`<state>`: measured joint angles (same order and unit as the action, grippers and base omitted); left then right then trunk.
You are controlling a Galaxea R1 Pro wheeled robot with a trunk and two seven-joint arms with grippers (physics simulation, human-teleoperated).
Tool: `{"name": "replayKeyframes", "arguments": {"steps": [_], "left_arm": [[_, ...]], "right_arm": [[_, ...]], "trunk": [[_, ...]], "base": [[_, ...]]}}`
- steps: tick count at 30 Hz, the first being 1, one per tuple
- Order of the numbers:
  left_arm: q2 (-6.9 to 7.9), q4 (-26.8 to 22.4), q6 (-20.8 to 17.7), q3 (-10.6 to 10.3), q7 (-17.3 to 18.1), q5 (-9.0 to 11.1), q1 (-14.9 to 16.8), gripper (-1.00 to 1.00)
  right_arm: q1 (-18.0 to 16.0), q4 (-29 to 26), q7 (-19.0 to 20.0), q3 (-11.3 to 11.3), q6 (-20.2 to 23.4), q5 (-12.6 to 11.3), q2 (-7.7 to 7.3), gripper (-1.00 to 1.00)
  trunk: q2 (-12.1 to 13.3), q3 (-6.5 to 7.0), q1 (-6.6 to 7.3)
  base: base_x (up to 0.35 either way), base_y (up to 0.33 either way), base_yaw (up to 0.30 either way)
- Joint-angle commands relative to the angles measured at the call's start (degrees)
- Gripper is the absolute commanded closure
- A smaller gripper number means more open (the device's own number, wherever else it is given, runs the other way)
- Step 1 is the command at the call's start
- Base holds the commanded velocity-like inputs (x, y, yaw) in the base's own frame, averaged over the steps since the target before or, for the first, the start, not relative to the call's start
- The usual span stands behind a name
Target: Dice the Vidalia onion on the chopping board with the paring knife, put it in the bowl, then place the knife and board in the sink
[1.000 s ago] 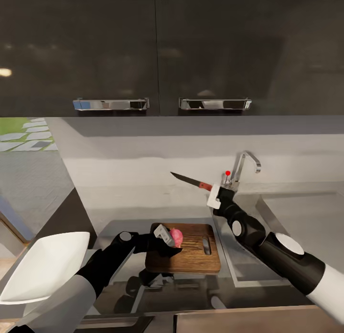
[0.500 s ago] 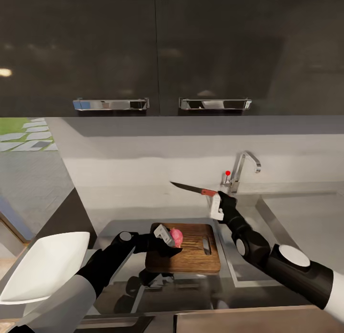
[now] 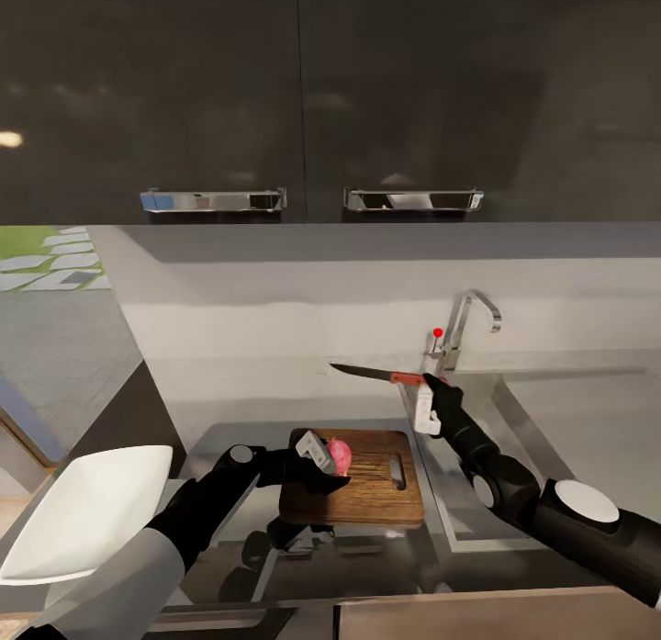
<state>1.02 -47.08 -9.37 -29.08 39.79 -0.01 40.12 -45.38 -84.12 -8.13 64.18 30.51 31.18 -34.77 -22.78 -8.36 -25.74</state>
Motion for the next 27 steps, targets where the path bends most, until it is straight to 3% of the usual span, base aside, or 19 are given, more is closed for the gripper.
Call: {"name": "replayKeyframes", "arguments": {"steps": [1, 5, 16, 21, 27], "left_arm": [[0.04, -0.11, -0.41, -0.07, 0.11, 0.01, 0.05, -1.00], [0.04, -0.11, -0.41, -0.09, 0.11, 0.01, 0.05, -1.00], [-0.03, -0.11, -0.41, -0.10, 0.11, 0.01, 0.05, -1.00], [-0.05, -0.11, -0.40, -0.09, 0.11, 0.01, 0.05, -1.00], [-0.05, -0.11, -0.40, -0.10, 0.11, 0.01, 0.05, -1.00]], "right_arm": [[-0.15, -0.05, -1.06, 1.19, 0.42, 0.29, -0.30, 1.00], [-0.15, 0.00, -3.28, 3.36, 0.26, 0.29, -0.69, 1.00], [-0.15, 0.33, -4.48, 5.26, 0.20, 0.29, -0.82, 1.00], [-0.15, 1.98, -7.33, 7.27, 0.18, 0.29, -0.82, 1.00], [-0.15, 3.67, -8.12, 7.69, 0.17, 0.29, -0.83, 1.00]], "trunk": [[-0.13, -0.13, -0.04], [-0.13, -0.13, -0.04], [-0.13, -0.13, -0.04], [-0.13, -0.13, -0.04], [-0.13, -0.13, -0.04]], "base": [[0.000, 0.000, 0.000], [0.000, 0.000, 0.000], [0.000, 0.000, 0.000], [0.000, 0.000, 0.000], [0.000, 0.000, 0.000]]}}
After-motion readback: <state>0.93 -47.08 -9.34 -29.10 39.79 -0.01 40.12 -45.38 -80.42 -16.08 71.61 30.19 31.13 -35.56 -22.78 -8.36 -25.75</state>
